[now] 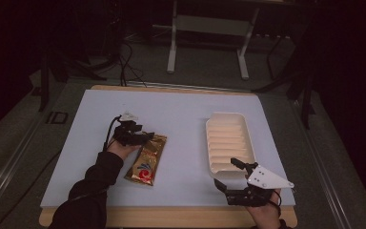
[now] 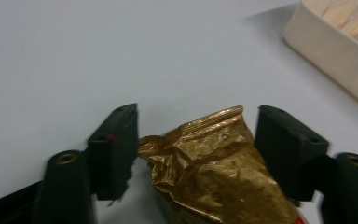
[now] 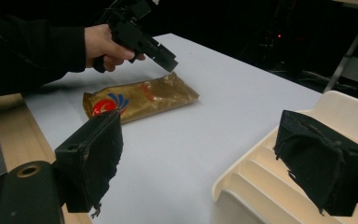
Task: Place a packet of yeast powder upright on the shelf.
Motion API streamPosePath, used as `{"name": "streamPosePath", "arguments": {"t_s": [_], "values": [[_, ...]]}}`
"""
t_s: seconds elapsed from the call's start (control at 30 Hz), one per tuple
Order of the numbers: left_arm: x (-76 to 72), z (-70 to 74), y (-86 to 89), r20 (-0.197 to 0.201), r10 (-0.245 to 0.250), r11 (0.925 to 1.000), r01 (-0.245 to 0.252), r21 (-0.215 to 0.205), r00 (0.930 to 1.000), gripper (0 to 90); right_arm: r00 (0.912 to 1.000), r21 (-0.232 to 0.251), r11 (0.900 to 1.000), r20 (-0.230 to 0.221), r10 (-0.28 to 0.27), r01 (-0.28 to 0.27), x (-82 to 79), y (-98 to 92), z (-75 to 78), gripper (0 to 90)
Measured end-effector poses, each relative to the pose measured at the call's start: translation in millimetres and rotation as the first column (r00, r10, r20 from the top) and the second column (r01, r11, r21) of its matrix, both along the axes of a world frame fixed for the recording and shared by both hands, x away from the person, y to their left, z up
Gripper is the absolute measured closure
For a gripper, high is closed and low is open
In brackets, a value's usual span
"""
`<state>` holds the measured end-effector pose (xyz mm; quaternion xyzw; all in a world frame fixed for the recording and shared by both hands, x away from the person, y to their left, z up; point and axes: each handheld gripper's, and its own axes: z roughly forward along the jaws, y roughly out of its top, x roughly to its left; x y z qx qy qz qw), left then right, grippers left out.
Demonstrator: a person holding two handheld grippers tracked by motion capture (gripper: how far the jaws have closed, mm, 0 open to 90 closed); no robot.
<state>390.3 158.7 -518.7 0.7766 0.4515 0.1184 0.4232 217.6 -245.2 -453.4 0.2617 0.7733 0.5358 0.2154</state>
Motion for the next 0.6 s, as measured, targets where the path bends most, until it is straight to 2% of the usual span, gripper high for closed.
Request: {"name": "streamPosePath", "arguments": {"t_s": [0.1,0.17,0.37,0.6], "values": [[2.6,-3.8,0.4,-0.020,0.001,0.9999,-0.001,-0.012,0.9998,33.1,1.0000,-0.002,1.000,0.001,0.004,-0.004,-0.2,0.5,-0.1,15.2],[4.6,-6.4,0.2,-0.025,0.004,1.0000,-0.004,-0.001,0.9997,33.0,1.0000,-0.002,1.000,0.001,0.005,-0.005,-0.3,0.5,0.1,15.2],[11.0,-14.9,0.7,-0.080,0.005,1.0000,-0.005,0.001,0.9968,29.5,1.0000,0.000,1.000,0.001,0.004,-0.004,0.0,-0.3,-0.2,15.2],[14.2,-23.2,3.7,-0.106,-0.005,1.0000,0.004,-0.004,0.9943,29.6,1.0000,0.000,1.000,-0.004,0.005,-0.005,0.0,0.2,-1.0,15.2]]}}
